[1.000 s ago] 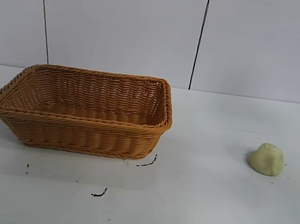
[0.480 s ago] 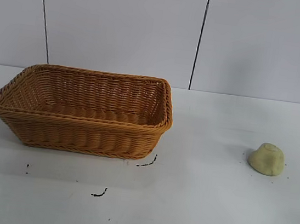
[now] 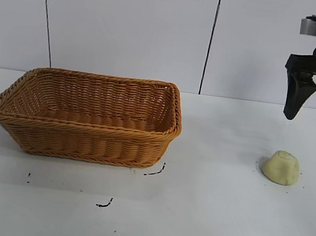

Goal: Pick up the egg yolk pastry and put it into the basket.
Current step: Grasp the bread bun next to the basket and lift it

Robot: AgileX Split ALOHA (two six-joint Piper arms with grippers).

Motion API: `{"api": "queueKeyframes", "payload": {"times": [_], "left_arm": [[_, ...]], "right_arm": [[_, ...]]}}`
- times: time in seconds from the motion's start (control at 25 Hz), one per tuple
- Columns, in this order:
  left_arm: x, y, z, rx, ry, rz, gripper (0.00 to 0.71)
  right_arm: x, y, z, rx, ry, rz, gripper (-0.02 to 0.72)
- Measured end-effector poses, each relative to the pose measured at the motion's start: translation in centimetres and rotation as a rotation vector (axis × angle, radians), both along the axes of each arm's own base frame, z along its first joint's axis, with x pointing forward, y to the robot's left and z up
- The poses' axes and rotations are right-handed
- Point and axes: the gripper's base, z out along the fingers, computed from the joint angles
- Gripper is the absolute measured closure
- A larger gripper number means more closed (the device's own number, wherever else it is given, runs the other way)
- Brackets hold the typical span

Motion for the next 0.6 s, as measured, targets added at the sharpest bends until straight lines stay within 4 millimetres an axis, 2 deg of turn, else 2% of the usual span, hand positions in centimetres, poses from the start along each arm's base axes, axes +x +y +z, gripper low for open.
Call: {"api": "queueKeyframes", "payload": {"times": [0.2,0.44,0.6], "left_arm": [[0.0,0.0,0.0,0.0,0.0,0.0,0.014],[0.0,0.0,0.0,0.0,0.0,0.0,0.014],[0.0,0.0,0.0,0.0,0.0,0.0,0.014]], "right_arm": [[1.1,0.0,-2.7,-0.004,0.012,-0.002,0.008],[2.3,0.3,-8.0,0.021,0.083,-0.02,0.008],[2.6,0.4,-10.2,0.024,0.108,-0.026,0.008]]}}
